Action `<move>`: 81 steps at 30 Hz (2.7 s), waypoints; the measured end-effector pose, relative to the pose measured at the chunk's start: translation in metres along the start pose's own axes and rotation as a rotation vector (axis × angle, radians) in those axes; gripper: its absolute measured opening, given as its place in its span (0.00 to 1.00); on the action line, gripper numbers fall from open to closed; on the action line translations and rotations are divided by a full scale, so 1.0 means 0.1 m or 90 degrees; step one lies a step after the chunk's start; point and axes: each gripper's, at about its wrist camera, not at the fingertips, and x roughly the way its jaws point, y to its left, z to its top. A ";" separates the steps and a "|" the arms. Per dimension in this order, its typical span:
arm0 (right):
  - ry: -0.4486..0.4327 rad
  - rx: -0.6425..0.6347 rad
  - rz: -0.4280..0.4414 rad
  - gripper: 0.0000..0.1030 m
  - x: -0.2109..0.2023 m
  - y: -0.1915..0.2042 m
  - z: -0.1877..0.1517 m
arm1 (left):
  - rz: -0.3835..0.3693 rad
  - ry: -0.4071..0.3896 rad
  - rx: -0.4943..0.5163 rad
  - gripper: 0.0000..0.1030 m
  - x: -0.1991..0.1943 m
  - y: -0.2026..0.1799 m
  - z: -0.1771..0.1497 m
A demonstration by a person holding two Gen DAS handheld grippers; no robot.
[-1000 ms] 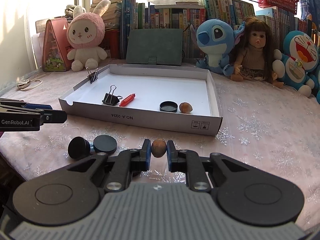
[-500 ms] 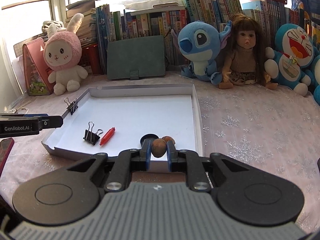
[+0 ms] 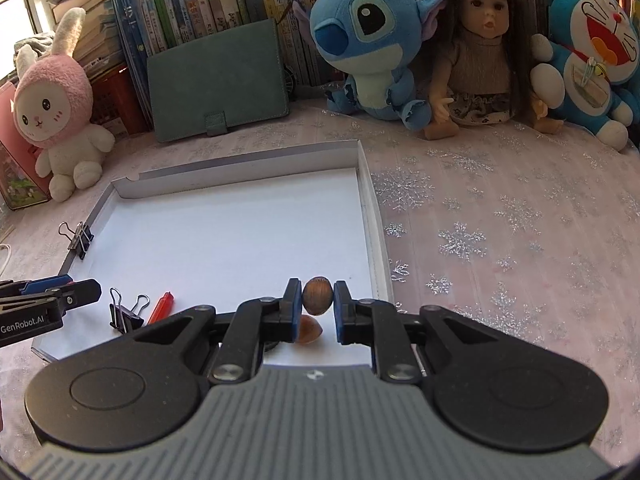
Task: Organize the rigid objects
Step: 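Carry the red tube and nut into the tray and open both tools, then withdraw both tools from the tray toward the remaining black pucks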
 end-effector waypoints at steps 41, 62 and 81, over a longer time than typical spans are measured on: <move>0.017 -0.004 -0.009 0.45 0.14 -0.05 -0.04 | 0.016 -0.007 0.009 0.53 0.04 -0.11 -0.14; -0.099 -0.101 0.065 0.83 -0.55 0.13 -0.33 | -0.050 -0.112 0.009 0.83 -0.76 -0.14 -0.53; -0.175 -0.148 0.107 0.89 -0.83 0.15 -1.05 | -0.070 -0.129 0.039 0.84 -0.97 -0.25 -1.29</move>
